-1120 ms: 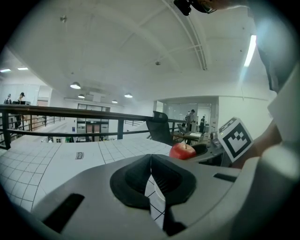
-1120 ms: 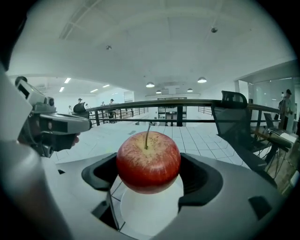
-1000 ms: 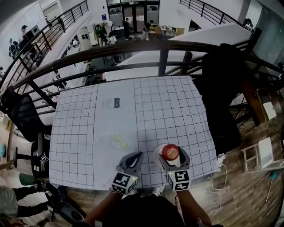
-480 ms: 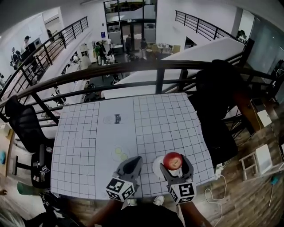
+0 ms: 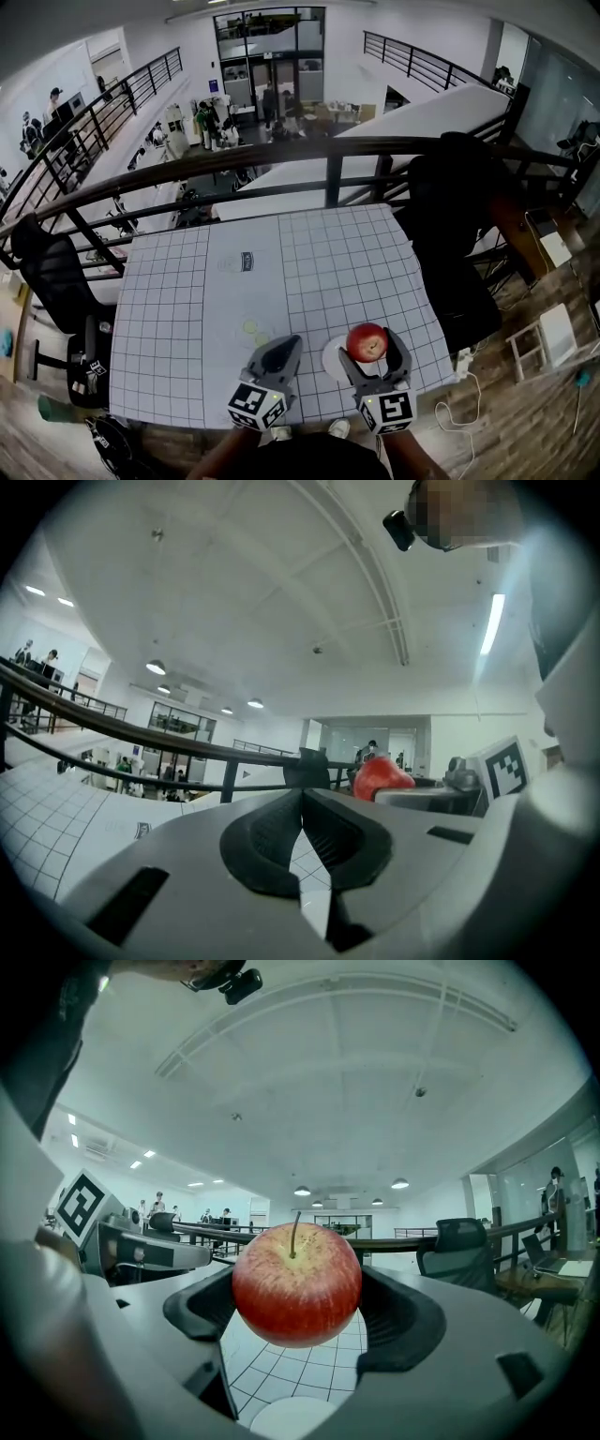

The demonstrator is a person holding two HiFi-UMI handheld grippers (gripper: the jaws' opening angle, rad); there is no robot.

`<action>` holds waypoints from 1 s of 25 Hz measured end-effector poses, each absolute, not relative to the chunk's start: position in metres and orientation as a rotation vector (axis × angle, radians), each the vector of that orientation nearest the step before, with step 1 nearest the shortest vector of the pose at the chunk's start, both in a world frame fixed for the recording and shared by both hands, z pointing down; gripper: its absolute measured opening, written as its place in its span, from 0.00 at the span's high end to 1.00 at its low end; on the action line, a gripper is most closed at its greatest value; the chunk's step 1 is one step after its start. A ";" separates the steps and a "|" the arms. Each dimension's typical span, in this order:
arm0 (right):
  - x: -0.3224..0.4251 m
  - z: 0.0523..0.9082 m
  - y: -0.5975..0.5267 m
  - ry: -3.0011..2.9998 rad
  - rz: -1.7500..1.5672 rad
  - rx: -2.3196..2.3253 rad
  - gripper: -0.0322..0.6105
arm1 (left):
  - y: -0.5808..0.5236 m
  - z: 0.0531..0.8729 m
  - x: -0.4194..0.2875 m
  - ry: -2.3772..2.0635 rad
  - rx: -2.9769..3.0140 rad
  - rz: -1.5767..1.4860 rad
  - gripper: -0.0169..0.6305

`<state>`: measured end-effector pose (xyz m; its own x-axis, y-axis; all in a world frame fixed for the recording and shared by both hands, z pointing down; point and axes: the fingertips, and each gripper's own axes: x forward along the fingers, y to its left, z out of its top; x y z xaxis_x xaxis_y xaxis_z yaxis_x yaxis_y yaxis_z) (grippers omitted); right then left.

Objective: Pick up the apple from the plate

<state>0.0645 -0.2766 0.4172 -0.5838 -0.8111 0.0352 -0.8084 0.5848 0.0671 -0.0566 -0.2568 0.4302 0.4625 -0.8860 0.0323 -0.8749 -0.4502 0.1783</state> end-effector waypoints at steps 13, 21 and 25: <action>0.060 0.415 -0.282 -2.731 -0.104 1.416 0.33 | -0.262 0.434 -0.054 -1.542 2.560 -0.055 0.94; 0.059 0.415 -0.280 -2.703 -0.162 1.429 0.33 | -0.261 0.440 -0.052 -1.532 2.572 -0.027 0.94; 0.061 0.409 -0.281 -2.736 -0.150 1.457 0.33 | -0.262 0.439 -0.057 -1.535 2.548 -0.060 0.94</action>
<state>0.0608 -0.2808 0.4094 -0.5585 -0.8294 -0.0115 -0.8257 0.5546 0.1036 -0.0566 -0.2621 0.4391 0.4705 -0.8810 0.0508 -0.8743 -0.4575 0.1623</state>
